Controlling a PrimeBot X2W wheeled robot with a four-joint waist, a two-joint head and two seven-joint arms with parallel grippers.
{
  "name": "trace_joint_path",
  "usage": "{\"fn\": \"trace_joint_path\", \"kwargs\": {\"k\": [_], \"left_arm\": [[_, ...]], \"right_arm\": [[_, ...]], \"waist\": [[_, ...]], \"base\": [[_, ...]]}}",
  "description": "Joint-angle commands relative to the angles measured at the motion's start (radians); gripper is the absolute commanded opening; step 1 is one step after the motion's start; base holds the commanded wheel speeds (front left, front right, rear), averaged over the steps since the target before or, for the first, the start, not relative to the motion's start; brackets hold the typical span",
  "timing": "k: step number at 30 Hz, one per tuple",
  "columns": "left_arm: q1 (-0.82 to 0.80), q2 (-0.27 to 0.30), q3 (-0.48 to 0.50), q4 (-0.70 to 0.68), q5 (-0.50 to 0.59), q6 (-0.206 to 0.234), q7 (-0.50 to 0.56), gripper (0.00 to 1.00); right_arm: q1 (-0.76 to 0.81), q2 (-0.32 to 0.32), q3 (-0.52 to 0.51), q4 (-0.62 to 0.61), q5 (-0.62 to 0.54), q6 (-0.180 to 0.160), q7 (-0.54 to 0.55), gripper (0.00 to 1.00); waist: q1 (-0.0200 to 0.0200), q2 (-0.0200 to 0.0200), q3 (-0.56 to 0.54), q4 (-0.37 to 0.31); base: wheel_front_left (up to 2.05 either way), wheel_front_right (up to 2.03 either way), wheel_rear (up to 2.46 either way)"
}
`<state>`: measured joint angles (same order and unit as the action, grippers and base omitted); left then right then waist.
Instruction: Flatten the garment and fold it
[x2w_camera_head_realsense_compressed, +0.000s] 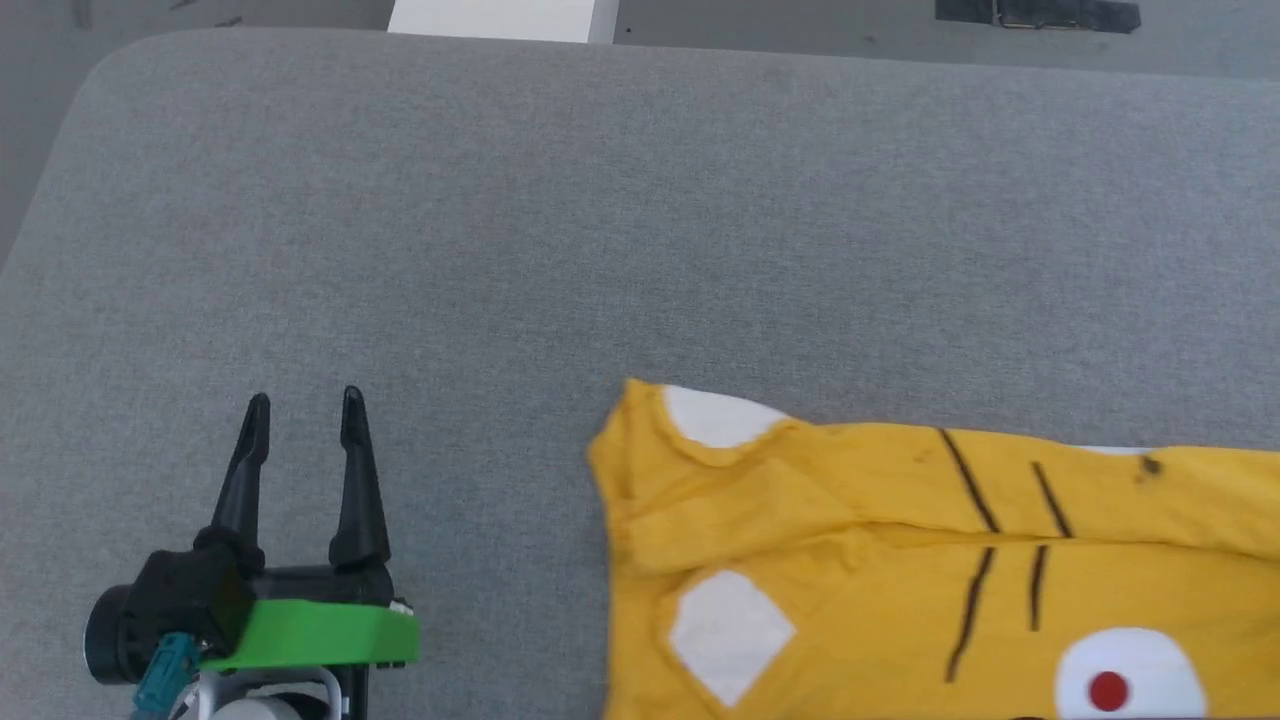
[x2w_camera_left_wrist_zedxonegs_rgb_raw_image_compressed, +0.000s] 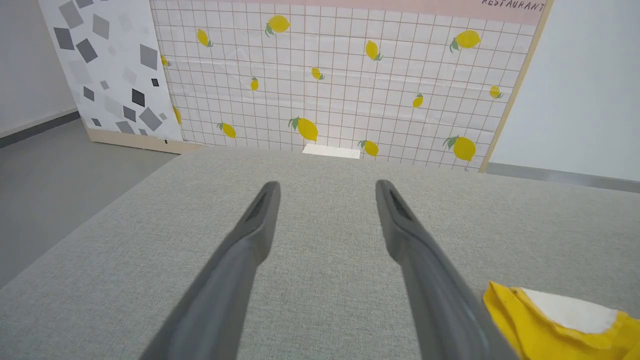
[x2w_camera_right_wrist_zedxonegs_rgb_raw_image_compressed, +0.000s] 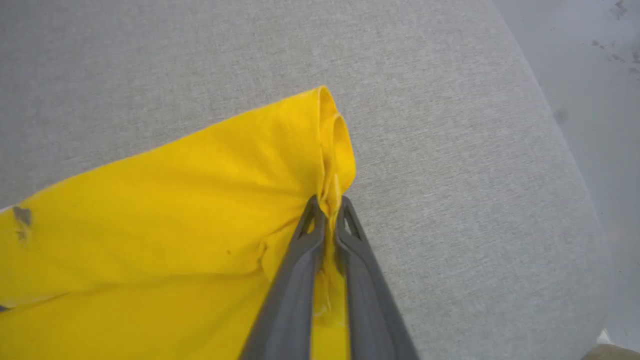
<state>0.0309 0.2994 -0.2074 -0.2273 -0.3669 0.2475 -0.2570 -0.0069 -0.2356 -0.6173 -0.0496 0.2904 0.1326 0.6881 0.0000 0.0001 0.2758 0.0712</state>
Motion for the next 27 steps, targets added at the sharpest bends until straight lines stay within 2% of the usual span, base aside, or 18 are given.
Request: {"fn": "trace_joint_path", "kwargs": {"k": [1, 4, 7, 12, 13, 16, 17, 27], "left_arm": [[0.021, -0.010, 0.004, 0.007, 0.012, -0.007, -0.005, 1.00], [0.027, -0.018, 0.006, 0.016, 0.015, -0.019, -0.005, 1.00], [0.030, -0.030, 0.003, 0.032, 0.015, -0.033, -0.005, 1.00], [0.036, -0.047, 0.000, 0.057, 0.012, -0.055, -0.005, 1.00], [0.040, -0.055, 0.000, 0.068, 0.013, -0.065, -0.005, 1.00], [0.043, -0.060, 0.002, 0.074, 0.013, -0.074, -0.005, 1.00], [0.047, -0.063, 0.005, 0.078, 0.012, -0.084, -0.005, 1.00], [0.035, -0.071, 0.002, 0.086, 0.011, -0.104, -0.005, 1.00]], "right_arm": [[-0.024, -0.018, -0.019, -0.012, -0.020, -0.002, 0.010, 0.00], [-0.020, -0.036, -0.004, -0.037, -0.013, -0.002, 0.046, 0.00], [0.009, -0.034, 0.067, -0.096, 0.024, -0.002, 0.121, 0.00], [0.083, 0.029, 0.227, -0.252, 0.128, -0.002, 0.285, 0.00], [0.122, 0.066, 0.321, -0.348, 0.190, -0.002, 0.371, 0.00], [0.132, 0.094, 0.389, -0.408, 0.234, -0.002, 0.423, 0.00], [0.113, 0.113, 0.459, -0.441, 0.256, -0.002, 0.440, 0.00], [-0.032, 0.152, 0.692, -0.408, 0.268, -0.002, 0.383, 0.00]], "waist": [[0.0000, -0.0001, -0.005, -0.005], [0.0000, -0.0001, -0.011, -0.012], [0.0000, -0.0001, -0.026, -0.017], [0.0000, -0.0001, -0.055, -0.022], [0.0000, -0.0001, -0.069, -0.020], [0.0000, -0.0001, -0.078, -0.014], [0.0000, -0.0001, -0.083, -0.006], [0.0000, -0.0001, -0.071, 0.039]], "base": [[0.00, 0.00, 0.00], [0.00, 0.00, 0.00], [0.00, 0.00, 0.00], [0.00, 0.00, 0.00], [0.00, 0.00, 0.00], [0.00, 0.00, 0.00], [0.00, 0.00, 0.00], [0.00, 0.00, 0.00]]}}
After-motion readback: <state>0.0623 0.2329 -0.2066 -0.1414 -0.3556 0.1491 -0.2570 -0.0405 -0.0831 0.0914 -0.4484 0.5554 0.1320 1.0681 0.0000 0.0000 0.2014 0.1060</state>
